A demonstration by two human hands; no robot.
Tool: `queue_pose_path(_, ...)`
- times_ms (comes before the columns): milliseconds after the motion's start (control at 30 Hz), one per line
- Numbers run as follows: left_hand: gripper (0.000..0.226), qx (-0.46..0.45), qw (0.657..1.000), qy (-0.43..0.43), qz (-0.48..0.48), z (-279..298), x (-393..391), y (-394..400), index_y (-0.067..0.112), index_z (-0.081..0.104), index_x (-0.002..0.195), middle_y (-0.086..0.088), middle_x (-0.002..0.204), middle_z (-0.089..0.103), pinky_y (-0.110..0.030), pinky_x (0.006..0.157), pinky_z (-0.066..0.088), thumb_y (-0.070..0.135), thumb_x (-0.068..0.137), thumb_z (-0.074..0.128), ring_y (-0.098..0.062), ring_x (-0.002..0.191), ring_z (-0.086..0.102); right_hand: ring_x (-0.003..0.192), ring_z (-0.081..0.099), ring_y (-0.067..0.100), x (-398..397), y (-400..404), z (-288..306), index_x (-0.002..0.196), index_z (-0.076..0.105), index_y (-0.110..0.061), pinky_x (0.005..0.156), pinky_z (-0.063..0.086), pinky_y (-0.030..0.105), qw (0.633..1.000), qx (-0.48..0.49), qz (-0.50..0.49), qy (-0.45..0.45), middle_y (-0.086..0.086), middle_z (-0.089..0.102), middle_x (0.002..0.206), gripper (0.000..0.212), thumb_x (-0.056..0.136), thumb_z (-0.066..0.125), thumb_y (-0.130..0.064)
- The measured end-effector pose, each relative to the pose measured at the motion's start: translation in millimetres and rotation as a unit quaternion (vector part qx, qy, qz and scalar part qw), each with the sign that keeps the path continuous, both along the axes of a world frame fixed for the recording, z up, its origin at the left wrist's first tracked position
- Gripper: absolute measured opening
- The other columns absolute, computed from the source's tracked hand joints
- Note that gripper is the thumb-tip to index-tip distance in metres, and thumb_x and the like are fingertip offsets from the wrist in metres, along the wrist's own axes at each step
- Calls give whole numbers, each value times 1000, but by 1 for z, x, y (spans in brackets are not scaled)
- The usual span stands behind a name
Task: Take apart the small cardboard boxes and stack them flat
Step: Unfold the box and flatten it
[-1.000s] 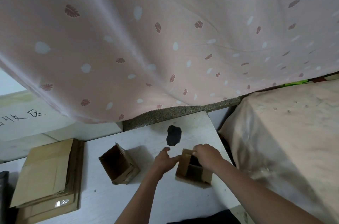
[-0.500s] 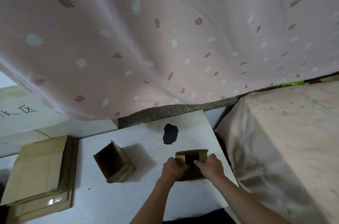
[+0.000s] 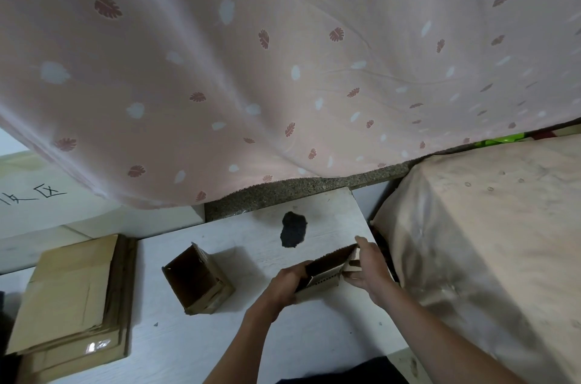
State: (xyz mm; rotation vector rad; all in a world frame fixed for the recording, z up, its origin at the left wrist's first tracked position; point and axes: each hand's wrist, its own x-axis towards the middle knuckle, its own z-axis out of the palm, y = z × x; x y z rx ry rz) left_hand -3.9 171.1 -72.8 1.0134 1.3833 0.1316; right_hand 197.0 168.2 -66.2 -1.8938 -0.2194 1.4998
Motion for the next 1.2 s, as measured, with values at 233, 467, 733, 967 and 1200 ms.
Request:
queue_pose_path(233,37,182,973,59,-128,-23,-3,-13,41,69,123,6,140,59,-32,106,44,52,100,43,-13,120,56,95,65,35,10,-3,-25,98,63,1,68,62,45,995,-45,-15,-83,22,65,109,23,83,76,-11)
queue_pose_path(467,51,187,940,169,-231,-79,0,-42,43,27,155,-4,168,2,-40,122,16,49,105,36,-24,154,-4,84,64,33,6,-34,-62,98,60,7,53,60,36,966,-160,111,-170,13,64,97,18,81,62,3)
queue_pose_path(733,65,211,881,299,-300,-122,10,-47,44,-7,157,-5,164,-26,-57,120,-11,42,105,33,-34,151,-20,78,59,29,7,-35,-97,95,58,-3,55,42,28,915,-180,247,-264,15,64,95,16,82,56,-13)
queue_pose_path(967,66,296,848,328,-293,-146,22,-45,29,11,159,-10,166,-15,-53,123,-6,26,100,39,-33,153,-15,140,32,40,-12,-35,-130,145,42,-5,114,35,48,707,76,450,-539,25,35,149,75,78,72,-16)
queue_pose_path(1200,60,346,839,371,-199,-181,51,-32,20,2,161,-1,168,-7,-52,124,-2,39,105,11,-20,154,-10,153,4,25,-26,-16,-177,157,12,-4,124,13,43,622,135,537,-553,13,5,165,65,101,25,-34)
